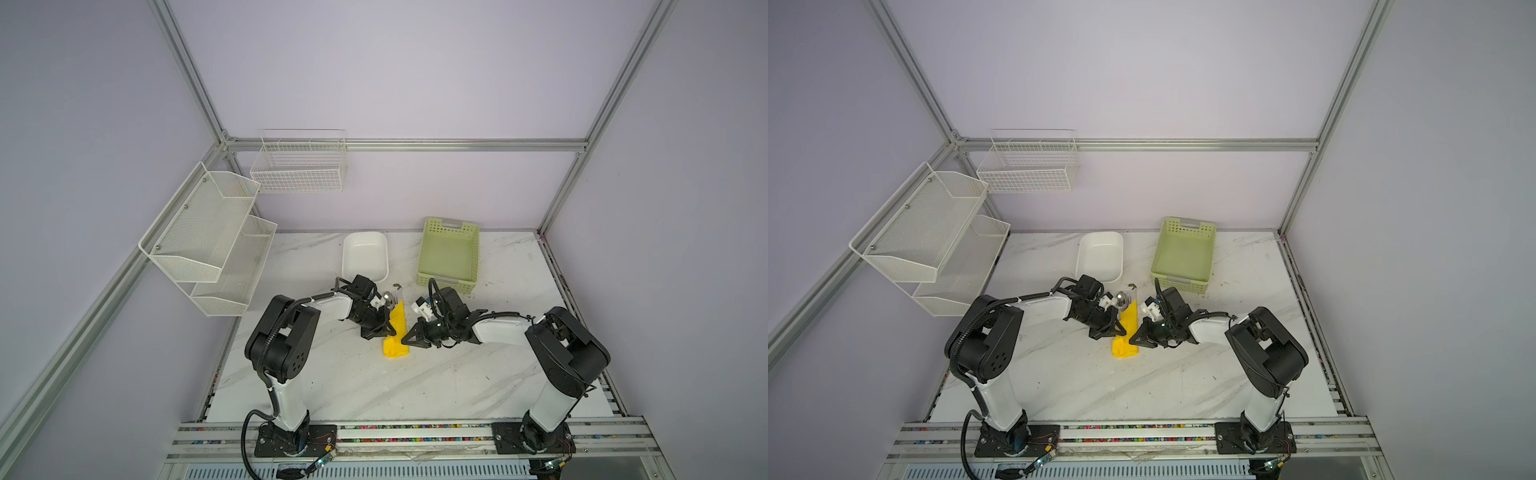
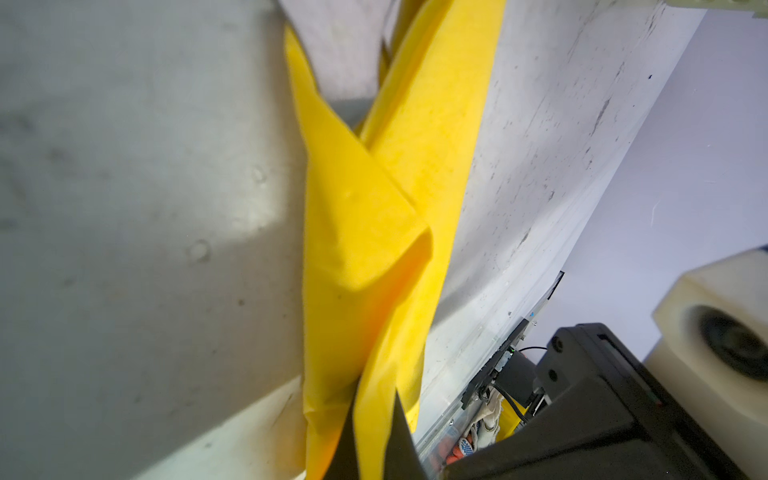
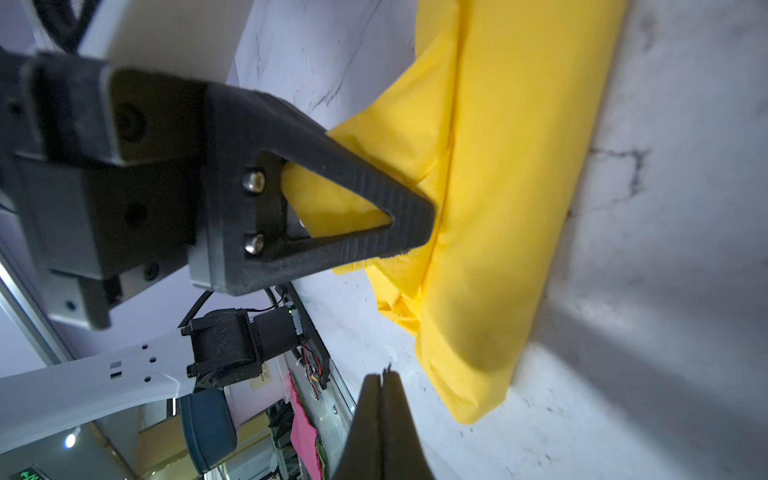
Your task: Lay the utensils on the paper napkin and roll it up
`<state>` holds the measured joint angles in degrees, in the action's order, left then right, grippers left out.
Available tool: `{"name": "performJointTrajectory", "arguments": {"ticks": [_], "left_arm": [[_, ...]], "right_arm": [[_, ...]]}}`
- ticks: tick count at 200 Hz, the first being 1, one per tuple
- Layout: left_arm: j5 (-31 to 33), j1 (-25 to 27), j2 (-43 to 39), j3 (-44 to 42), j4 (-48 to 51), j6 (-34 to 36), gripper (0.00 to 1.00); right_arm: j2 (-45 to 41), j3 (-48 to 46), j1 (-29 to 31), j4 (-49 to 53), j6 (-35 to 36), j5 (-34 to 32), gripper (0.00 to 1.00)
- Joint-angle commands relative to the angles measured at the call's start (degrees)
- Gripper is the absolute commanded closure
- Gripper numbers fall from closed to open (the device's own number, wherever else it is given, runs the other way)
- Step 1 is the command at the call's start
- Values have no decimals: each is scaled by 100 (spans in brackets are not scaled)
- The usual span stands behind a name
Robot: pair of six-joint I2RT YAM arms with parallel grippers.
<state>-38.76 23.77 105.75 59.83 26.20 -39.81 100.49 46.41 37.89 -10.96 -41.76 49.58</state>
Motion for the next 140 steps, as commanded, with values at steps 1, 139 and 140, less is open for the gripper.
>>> {"name": "performJointTrajectory", "arguments": {"ticks": [1, 139, 140], "left_arm": [[343, 3, 115, 261, 425, 93, 100], [387, -4, -190, 336, 612, 79, 100], [387, -4, -201, 340, 618, 79, 100]], "right_arm": [[232, -80, -26, -719, -48, 608, 100], [1134, -439, -221, -1040, -116, 291, 100], [1137, -439, -221, -1040, -115, 286, 100]]}}
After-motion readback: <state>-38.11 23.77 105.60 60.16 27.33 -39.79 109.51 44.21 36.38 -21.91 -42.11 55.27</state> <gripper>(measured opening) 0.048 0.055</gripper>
